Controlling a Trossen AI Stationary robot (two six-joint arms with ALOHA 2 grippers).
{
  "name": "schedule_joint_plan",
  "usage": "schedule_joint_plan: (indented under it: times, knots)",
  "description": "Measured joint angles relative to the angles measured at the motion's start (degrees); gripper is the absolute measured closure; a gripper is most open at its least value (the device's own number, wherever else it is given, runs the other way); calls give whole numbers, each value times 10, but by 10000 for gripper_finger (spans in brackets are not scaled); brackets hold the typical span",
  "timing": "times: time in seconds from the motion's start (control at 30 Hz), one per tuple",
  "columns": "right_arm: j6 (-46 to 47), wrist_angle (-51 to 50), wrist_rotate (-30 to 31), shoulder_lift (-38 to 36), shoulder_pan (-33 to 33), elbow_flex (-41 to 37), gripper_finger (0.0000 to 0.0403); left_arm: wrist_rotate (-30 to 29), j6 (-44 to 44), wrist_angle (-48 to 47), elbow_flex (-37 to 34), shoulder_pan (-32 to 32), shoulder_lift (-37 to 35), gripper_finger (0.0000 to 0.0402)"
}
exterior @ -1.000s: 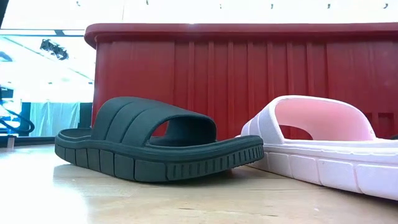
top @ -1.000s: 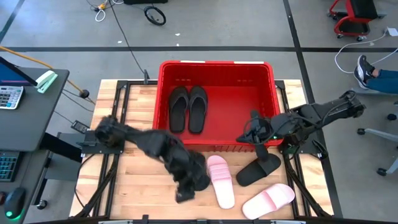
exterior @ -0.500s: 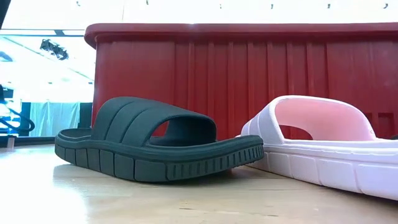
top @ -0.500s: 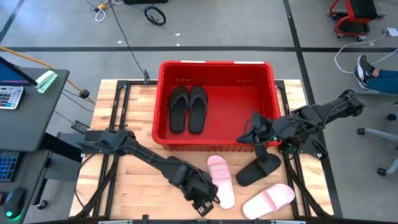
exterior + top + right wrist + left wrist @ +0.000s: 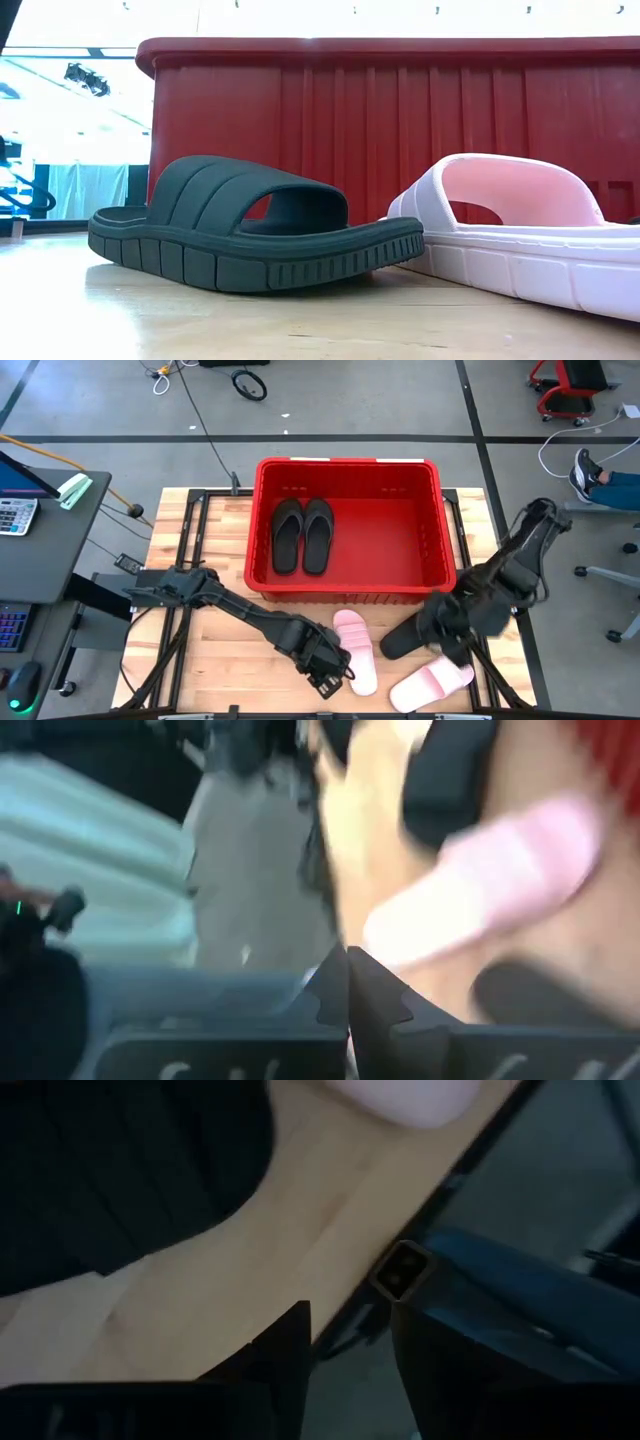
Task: Pick and place slides into bin
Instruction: Put the right black slide into the red bin
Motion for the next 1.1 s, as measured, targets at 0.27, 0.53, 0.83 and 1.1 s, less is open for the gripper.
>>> schedule_joint_plan:
  times: [0.27,0.53,0.83,1.1]
  knots:
    - [132,-7,-69,85,107,0,395,-2,109,29,0,36,-55,284]
    - [145,-127,-149,147,64,0,337,-19,179,29,0,60,-77,305]
    - [144,-260,-129,210,-17,0,260,-4,211,27,1,60,-80,319]
    - [168,-280,-129,303,-42,0,245,106,239,80,64,55,-97,322]
